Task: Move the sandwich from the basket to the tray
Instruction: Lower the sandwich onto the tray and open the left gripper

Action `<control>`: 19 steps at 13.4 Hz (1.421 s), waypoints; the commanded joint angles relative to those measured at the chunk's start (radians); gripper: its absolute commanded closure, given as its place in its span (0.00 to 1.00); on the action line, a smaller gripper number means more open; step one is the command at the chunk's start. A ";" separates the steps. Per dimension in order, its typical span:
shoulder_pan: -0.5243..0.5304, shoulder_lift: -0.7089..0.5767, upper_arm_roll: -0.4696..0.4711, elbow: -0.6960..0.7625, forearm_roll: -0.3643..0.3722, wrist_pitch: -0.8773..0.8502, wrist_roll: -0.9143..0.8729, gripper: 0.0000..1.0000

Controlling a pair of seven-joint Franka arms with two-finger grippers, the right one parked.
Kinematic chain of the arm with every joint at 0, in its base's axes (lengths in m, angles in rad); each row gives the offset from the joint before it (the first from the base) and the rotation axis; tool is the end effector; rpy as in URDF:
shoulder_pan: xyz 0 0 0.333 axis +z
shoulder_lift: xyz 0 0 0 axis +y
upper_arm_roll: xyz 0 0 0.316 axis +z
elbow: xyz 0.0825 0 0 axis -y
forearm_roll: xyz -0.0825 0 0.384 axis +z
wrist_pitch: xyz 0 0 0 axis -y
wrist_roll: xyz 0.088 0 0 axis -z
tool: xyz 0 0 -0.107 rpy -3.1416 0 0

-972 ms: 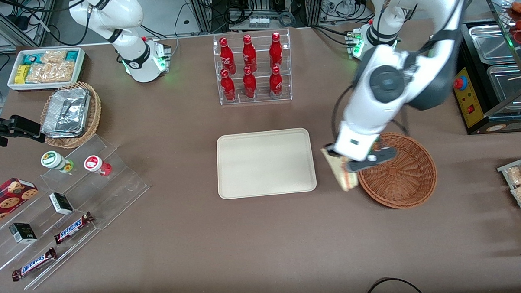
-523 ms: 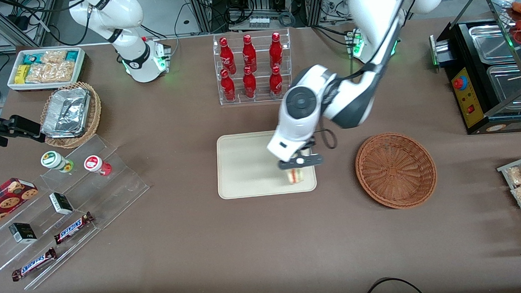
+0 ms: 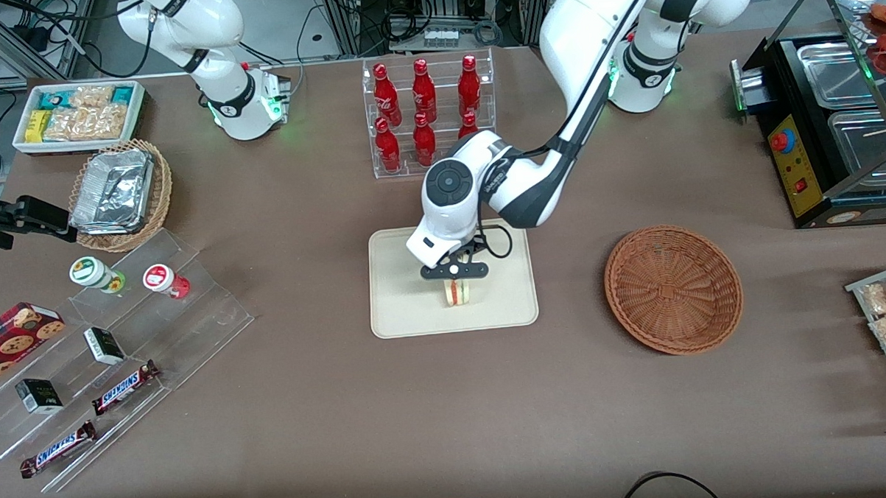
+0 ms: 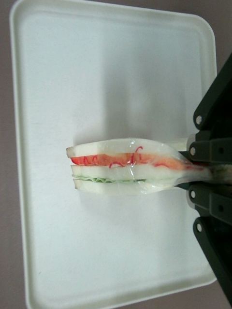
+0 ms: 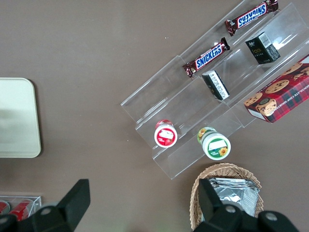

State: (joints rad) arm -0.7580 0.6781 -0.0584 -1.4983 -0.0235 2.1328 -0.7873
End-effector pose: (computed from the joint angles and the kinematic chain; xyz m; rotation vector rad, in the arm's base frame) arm 0.4893 -0.5124 0.2665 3.1310 -0.0063 -0.1100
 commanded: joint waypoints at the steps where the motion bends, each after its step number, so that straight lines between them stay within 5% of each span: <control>1: -0.020 0.029 0.014 0.030 -0.010 0.015 -0.020 1.00; 2: -0.027 0.038 0.014 0.030 -0.010 0.015 -0.020 1.00; 3: -0.034 0.041 0.014 0.030 -0.012 0.015 -0.021 0.89; 5: -0.034 0.046 0.014 0.030 -0.004 0.015 -0.006 0.15; 6: -0.034 0.044 0.014 0.030 -0.001 0.013 -0.015 0.00; 12: 0.018 -0.093 0.020 0.039 -0.010 -0.094 -0.020 0.00; 19: 0.259 -0.339 0.022 0.030 0.002 -0.382 0.043 0.00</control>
State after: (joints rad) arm -0.5583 0.4025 -0.0280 -1.4339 -0.0220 1.7979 -0.7778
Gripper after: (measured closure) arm 0.000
